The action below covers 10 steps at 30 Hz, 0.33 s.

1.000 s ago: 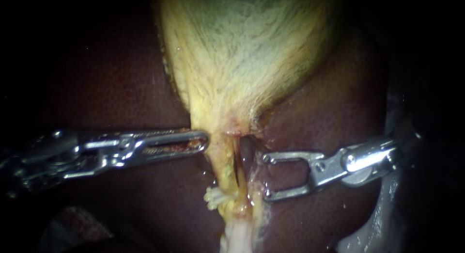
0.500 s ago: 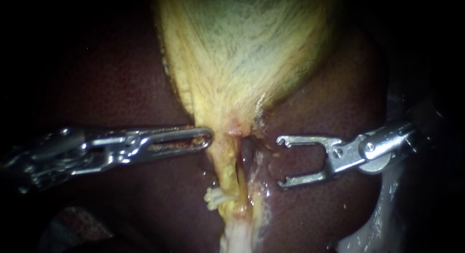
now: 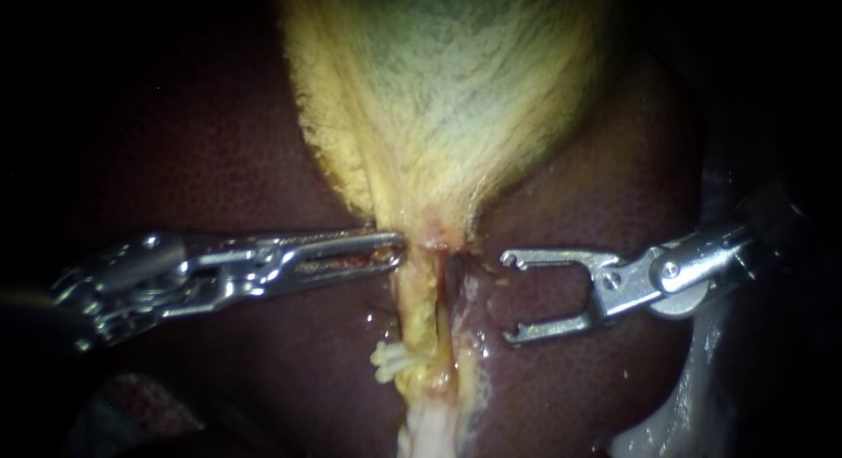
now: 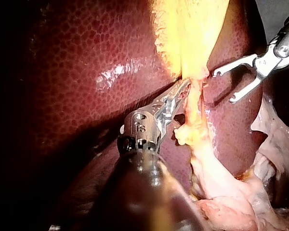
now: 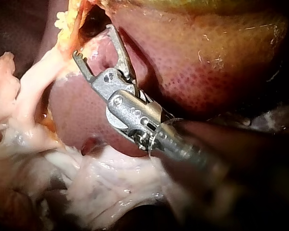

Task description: Going back second clip left tube

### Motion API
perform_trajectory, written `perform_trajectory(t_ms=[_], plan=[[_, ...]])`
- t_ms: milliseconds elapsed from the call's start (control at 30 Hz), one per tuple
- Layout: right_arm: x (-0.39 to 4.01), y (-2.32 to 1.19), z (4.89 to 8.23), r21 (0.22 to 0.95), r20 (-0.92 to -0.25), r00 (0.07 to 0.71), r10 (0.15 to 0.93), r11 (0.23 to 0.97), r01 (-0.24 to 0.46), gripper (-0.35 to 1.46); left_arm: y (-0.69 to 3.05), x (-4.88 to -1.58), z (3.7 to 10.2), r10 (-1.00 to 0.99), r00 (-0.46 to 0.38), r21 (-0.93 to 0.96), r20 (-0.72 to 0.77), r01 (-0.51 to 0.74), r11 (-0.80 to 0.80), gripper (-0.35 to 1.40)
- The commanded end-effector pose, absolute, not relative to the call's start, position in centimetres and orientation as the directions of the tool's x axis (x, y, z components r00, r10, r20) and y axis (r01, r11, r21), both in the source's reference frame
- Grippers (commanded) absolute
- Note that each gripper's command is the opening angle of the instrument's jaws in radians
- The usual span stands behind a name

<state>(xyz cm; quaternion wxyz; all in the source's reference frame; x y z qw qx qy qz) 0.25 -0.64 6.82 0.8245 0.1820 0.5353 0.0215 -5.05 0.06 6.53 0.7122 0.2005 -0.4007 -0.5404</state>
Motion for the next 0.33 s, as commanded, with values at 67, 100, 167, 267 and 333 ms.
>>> perform_trajectory(t_ms=[67, 100, 167, 267, 333], plan=[[0.25, -0.64, 6.82, 0.323, -0.875, 0.426, 0.230, 0.933, 0.159, 0.60, 0.06, -5.05, 6.54, -0.931, 0.097, 0.718, 0.353, 0.610, 0.336, -0.25], [0.25, -0.64, 6.82, 0.323, -0.875, 0.426, 0.230, 0.933, 0.159, 0.60, 0.06, -5.05, 6.54, -0.931, 0.097, 0.718, 0.353, 0.610, 0.336, -0.25], [0.25, -0.64, 6.82, 0.323, -0.875, 0.426, 0.230, 0.933, 0.159, 0.60, 0.06, -5.05, 6.54, -0.931, 0.096, 0.718, 0.353, 0.610, 0.336, -0.25], [0.25, -0.64, 6.82, 0.323, -0.875, 0.426, 0.230, 0.933, 0.159, 0.60, 0.06, -5.06, 6.54, -0.931, 0.096, 0.718, 0.353, 0.610, 0.336, -0.25], [0.25, -0.64, 6.82, 0.323, -0.875, 0.426, 0.230, 0.933, 0.159, 0.60, 0.06, -5.06, 6.54, -0.931, 0.096, 0.718, 0.353, 0.610, 0.336, -0.25]])
